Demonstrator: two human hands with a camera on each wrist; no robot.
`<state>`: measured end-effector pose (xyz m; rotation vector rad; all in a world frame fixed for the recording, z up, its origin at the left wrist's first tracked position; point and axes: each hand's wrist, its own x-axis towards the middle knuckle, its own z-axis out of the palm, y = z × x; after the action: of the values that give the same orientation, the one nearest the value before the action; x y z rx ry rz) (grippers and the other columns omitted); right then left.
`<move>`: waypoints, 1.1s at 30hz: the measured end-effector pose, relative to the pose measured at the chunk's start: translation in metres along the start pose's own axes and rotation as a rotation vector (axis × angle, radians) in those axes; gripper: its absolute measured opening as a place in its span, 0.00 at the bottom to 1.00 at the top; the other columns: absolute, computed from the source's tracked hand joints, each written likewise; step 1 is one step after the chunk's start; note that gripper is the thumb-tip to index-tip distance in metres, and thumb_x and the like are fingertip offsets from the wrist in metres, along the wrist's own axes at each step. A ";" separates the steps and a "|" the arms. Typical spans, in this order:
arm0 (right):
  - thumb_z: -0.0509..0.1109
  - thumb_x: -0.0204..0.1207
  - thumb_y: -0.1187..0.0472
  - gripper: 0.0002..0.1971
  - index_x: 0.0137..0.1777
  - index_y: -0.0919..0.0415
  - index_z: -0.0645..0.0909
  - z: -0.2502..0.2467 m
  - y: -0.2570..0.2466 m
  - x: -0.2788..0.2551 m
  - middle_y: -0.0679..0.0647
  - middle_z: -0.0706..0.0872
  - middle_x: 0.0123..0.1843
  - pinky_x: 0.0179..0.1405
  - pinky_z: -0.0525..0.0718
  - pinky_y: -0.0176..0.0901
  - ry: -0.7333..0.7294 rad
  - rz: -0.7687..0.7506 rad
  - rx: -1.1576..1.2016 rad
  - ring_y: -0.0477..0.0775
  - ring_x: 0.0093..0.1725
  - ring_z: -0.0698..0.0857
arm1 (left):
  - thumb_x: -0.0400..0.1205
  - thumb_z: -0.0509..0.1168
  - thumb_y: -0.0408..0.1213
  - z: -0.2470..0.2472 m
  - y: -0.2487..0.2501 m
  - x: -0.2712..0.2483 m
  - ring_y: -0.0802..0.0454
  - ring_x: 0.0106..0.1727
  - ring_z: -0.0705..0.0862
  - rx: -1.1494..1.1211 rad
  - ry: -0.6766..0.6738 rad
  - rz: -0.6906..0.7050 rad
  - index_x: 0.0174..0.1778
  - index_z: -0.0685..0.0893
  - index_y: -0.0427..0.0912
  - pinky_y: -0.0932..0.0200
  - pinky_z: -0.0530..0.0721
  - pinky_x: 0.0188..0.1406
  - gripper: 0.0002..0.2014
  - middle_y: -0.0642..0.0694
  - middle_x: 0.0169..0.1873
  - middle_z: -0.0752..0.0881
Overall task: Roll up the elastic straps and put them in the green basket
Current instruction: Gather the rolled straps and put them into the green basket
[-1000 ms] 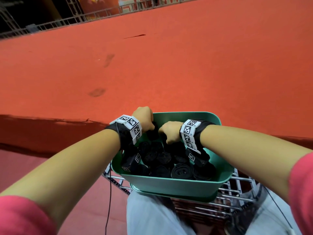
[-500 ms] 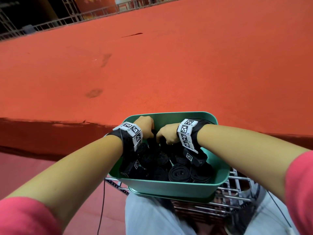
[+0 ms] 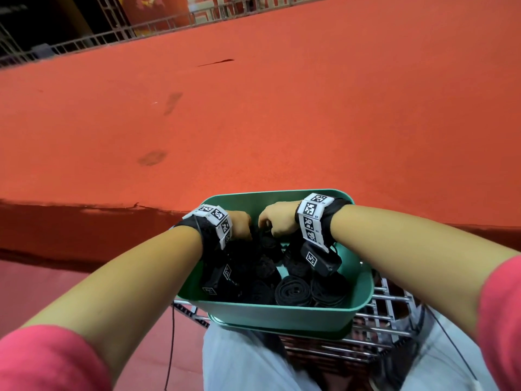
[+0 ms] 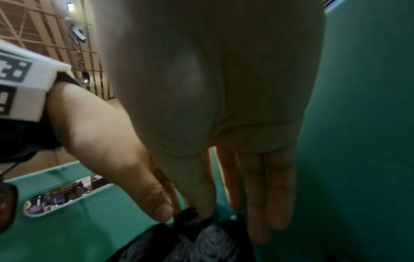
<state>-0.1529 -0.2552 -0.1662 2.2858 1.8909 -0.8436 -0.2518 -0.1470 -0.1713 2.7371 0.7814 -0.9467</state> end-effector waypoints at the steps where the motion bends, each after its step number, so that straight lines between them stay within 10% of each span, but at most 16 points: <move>1: 0.67 0.77 0.68 0.21 0.70 0.58 0.81 -0.003 0.000 -0.002 0.56 0.87 0.63 0.59 0.85 0.51 0.010 0.006 0.017 0.60 0.60 0.85 | 0.81 0.67 0.38 -0.004 0.002 -0.001 0.46 0.45 0.81 -0.002 0.007 -0.002 0.63 0.86 0.35 0.60 0.79 0.36 0.16 0.38 0.56 0.89; 7: 0.67 0.77 0.68 0.20 0.69 0.58 0.82 -0.025 0.000 -0.026 0.53 0.88 0.61 0.47 0.81 0.42 0.122 0.040 0.167 0.54 0.50 0.85 | 0.84 0.66 0.35 -0.022 0.012 -0.022 0.48 0.49 0.80 -0.042 0.113 0.022 0.72 0.81 0.39 0.68 0.73 0.20 0.19 0.40 0.66 0.84; 11: 0.65 0.78 0.69 0.15 0.61 0.56 0.85 -0.040 0.000 -0.054 0.55 0.91 0.52 0.45 0.91 0.49 0.219 0.082 0.246 0.57 0.44 0.92 | 0.82 0.69 0.36 -0.034 0.014 -0.042 0.46 0.56 0.84 -0.121 0.135 0.058 0.71 0.83 0.40 0.63 0.83 0.44 0.20 0.43 0.63 0.86; 14: 0.65 0.77 0.68 0.13 0.57 0.56 0.85 -0.048 0.004 -0.081 0.57 0.90 0.50 0.41 0.93 0.55 0.301 0.136 0.324 0.58 0.43 0.93 | 0.84 0.68 0.33 -0.042 0.023 -0.060 0.52 0.36 0.80 -0.183 0.163 0.066 0.69 0.83 0.38 0.71 0.75 0.15 0.17 0.43 0.50 0.84; 20: 0.62 0.75 0.71 0.13 0.53 0.62 0.86 -0.044 0.022 -0.129 0.55 0.89 0.37 0.32 0.88 0.46 0.479 0.280 0.460 0.56 0.32 0.86 | 0.84 0.68 0.33 -0.047 0.039 -0.085 0.53 0.29 0.76 -0.149 0.272 0.062 0.66 0.86 0.37 0.72 0.69 0.10 0.15 0.42 0.41 0.82; 27: 0.60 0.74 0.72 0.12 0.49 0.76 0.83 -0.012 0.056 -0.161 0.72 0.90 0.42 0.29 0.89 0.51 0.570 0.449 0.610 0.62 0.32 0.87 | 0.83 0.68 0.34 -0.041 0.018 -0.102 0.45 0.66 0.83 -0.119 0.342 -0.036 0.69 0.85 0.38 0.57 0.79 0.63 0.17 0.42 0.66 0.86; 33: 0.58 0.72 0.73 0.11 0.44 0.72 0.83 0.023 0.087 -0.161 0.67 0.85 0.31 0.27 0.84 0.48 0.459 0.559 0.704 0.61 0.28 0.85 | 0.81 0.70 0.35 -0.022 -0.017 -0.112 0.40 0.69 0.80 -0.182 0.432 -0.196 0.79 0.72 0.39 0.53 0.80 0.63 0.29 0.35 0.72 0.79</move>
<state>-0.0972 -0.4287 -0.1405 3.4285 0.9796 -1.0699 -0.3238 -0.1740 -0.0848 2.7670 1.1570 -0.2826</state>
